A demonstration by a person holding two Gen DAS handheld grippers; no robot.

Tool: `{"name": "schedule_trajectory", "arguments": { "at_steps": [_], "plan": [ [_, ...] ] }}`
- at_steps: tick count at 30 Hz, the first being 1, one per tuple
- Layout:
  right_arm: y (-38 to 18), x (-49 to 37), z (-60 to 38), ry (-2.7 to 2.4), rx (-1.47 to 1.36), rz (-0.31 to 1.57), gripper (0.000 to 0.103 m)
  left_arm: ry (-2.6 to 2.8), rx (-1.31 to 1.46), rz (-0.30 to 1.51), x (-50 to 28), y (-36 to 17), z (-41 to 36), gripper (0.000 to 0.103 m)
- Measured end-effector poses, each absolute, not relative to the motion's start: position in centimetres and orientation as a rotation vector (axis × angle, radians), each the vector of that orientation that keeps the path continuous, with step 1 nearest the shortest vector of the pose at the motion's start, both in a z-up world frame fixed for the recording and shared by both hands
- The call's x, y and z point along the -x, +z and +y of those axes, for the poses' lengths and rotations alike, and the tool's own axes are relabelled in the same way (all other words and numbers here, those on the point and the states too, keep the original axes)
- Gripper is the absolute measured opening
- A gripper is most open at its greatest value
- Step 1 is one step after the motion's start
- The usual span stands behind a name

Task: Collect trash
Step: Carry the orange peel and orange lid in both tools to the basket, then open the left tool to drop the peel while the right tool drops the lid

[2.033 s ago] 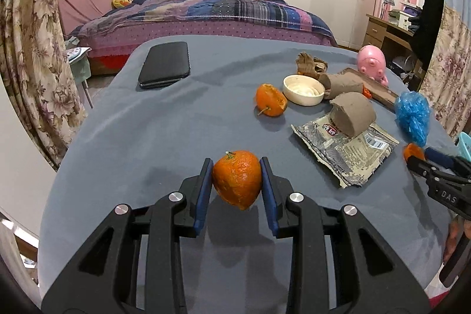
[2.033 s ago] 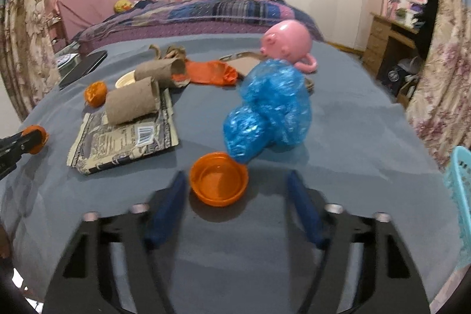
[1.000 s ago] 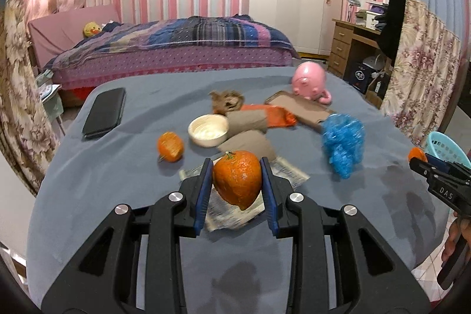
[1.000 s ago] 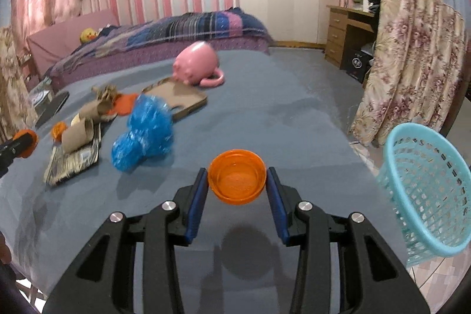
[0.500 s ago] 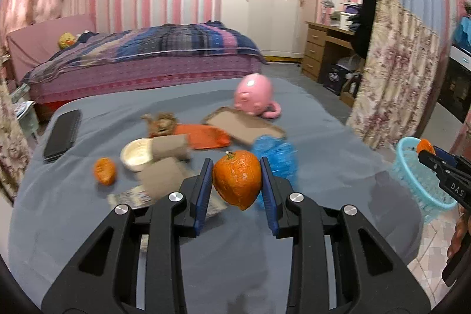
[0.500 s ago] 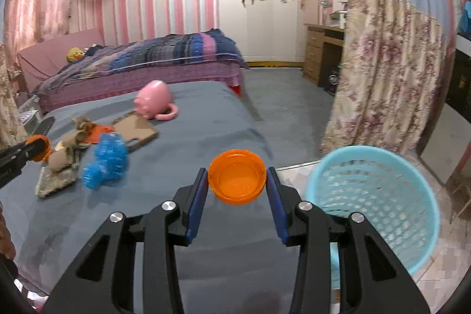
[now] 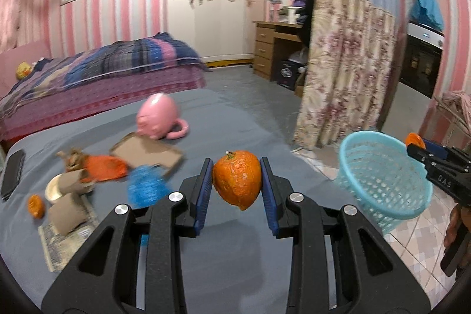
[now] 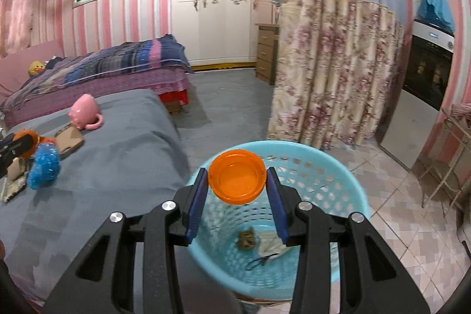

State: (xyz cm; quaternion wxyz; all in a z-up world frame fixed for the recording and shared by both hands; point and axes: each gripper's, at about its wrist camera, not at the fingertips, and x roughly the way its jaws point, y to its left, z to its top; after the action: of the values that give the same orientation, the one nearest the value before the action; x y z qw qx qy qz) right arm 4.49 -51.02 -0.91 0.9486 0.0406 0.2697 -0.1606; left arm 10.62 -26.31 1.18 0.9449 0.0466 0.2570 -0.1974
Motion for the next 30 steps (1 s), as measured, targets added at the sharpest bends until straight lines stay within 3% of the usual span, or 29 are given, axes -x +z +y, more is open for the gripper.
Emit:
{"name": "schedule_trajectory", "arguments": {
  "at_steps": [30],
  "plan": [
    [-6.5, -1.0, -61.8, -0.542, -0.202, 0.577, 0.040, -0.801, -0.237, 0.597, -12.8, -5.3, -48.2, 0.032]
  ]
}}
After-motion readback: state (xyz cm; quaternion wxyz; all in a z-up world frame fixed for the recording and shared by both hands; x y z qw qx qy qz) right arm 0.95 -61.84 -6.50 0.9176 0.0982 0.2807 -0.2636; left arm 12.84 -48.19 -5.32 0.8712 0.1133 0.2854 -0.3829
